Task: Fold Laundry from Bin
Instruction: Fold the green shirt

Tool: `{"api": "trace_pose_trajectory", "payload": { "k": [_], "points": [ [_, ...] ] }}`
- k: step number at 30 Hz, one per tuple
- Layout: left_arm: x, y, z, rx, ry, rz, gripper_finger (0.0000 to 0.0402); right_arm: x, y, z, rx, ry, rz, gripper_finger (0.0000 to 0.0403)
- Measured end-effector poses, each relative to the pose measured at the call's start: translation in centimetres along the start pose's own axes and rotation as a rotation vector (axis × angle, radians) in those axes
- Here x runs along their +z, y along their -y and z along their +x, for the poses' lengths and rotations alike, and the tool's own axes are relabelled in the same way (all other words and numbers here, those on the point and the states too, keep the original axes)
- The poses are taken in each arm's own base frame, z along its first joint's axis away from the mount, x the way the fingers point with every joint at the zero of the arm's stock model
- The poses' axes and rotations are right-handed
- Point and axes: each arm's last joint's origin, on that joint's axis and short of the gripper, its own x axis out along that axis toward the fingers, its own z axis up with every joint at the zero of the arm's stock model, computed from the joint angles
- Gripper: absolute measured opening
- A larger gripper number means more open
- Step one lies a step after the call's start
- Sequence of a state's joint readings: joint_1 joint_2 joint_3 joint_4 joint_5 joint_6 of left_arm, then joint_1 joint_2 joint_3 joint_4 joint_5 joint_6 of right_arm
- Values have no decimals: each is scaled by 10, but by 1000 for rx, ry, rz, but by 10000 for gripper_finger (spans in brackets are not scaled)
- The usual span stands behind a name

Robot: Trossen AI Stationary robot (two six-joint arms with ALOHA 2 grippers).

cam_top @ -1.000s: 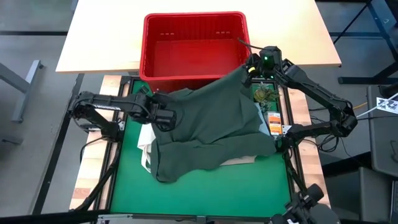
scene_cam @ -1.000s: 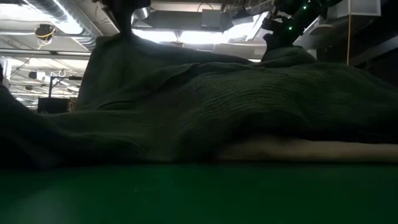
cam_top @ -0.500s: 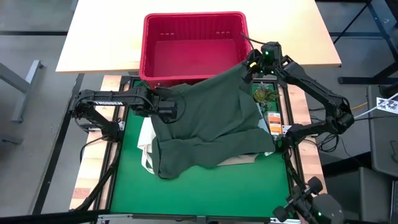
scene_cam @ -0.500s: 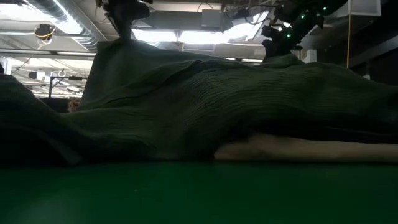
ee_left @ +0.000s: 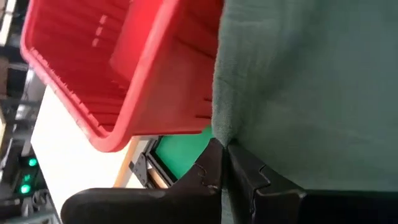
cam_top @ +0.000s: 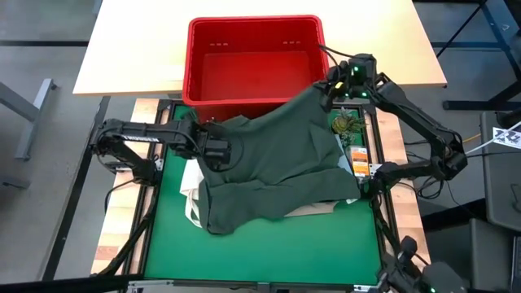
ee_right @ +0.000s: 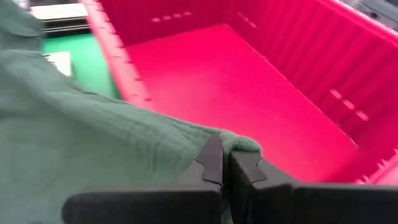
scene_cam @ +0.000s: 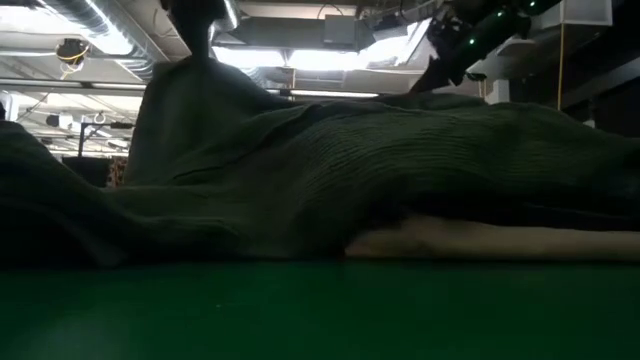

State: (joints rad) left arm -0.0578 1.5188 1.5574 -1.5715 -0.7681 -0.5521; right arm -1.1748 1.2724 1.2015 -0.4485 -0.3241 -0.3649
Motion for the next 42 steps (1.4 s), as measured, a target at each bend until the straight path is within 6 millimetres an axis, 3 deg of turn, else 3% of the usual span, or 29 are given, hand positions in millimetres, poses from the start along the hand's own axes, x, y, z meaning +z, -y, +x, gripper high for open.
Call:
{"api": "trace_pose_trajectory", "payload": {
  "k": [8,17,29,42],
  "points": [
    [-12,19,-22,-61,61,94,0,-1,-17,-29,211,24,-49,1],
    [-33,43,-51,-156,135,121,0,-6,-41,-82,317,29,-9,1],
    [-65,70,-90,-367,179,68,0,-35,-72,-137,407,-182,241,1],
    [-76,94,-120,-605,302,-17,0,-57,-96,-175,486,-294,321,1]
  ]
}}
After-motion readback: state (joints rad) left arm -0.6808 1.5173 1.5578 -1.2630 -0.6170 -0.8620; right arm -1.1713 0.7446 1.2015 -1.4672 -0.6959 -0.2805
